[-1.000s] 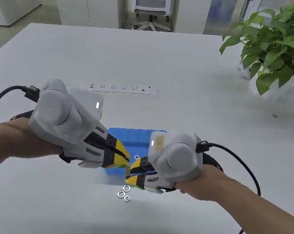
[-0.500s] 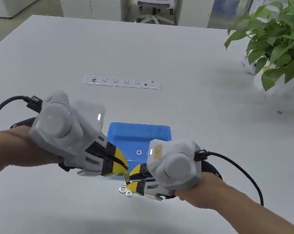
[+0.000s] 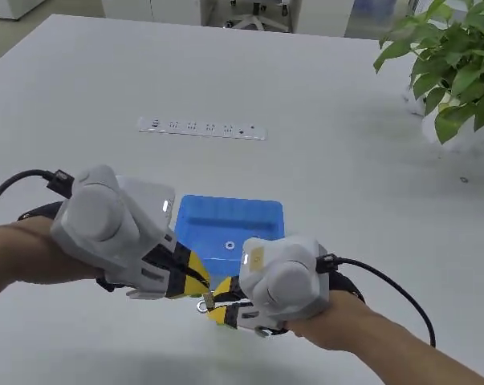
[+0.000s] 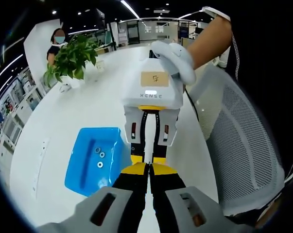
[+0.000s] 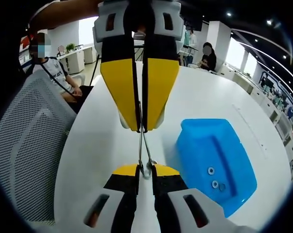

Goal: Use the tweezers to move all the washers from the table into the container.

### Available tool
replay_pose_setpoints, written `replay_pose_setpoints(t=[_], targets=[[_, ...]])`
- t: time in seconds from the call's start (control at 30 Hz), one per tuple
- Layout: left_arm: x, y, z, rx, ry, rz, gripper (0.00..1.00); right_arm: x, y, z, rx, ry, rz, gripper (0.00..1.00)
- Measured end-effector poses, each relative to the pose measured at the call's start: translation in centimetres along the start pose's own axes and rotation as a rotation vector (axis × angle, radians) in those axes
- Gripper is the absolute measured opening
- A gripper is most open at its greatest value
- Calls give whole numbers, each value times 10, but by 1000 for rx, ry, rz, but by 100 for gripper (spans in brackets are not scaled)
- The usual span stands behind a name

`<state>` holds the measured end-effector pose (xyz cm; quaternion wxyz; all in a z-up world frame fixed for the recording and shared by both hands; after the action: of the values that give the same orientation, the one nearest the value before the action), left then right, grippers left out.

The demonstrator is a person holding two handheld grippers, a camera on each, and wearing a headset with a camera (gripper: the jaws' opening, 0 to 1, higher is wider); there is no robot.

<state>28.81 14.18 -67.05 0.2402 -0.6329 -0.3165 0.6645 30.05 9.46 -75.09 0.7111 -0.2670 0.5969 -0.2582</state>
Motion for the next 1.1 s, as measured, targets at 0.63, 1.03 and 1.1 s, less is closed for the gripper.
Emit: replay_pose_setpoints(t=[0.63,1.03,1.1], targets=[[1,-1,-4,7,-21,12,5,1,2,-1,-2,17,8,12],[-1,0,-4,13,-21,16,5,1,0,-3,1,23,14,12],[1,2,-4,14,-18,9,5,2,0,-3,1,21,9,12]])
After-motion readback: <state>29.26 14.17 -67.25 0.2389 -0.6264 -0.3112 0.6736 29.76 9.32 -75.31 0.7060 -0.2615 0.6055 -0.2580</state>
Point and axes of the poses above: the centre of the closed fingertips' face, and the gripper's own axes: y roughly forward along the fingers, z roughly to its right, x roughly out of its underside, the point moved 5 cm from there along -y, roughly backward along the fingers, and after that the axes turned 5 degrees about -y, right-handed, at the moved point
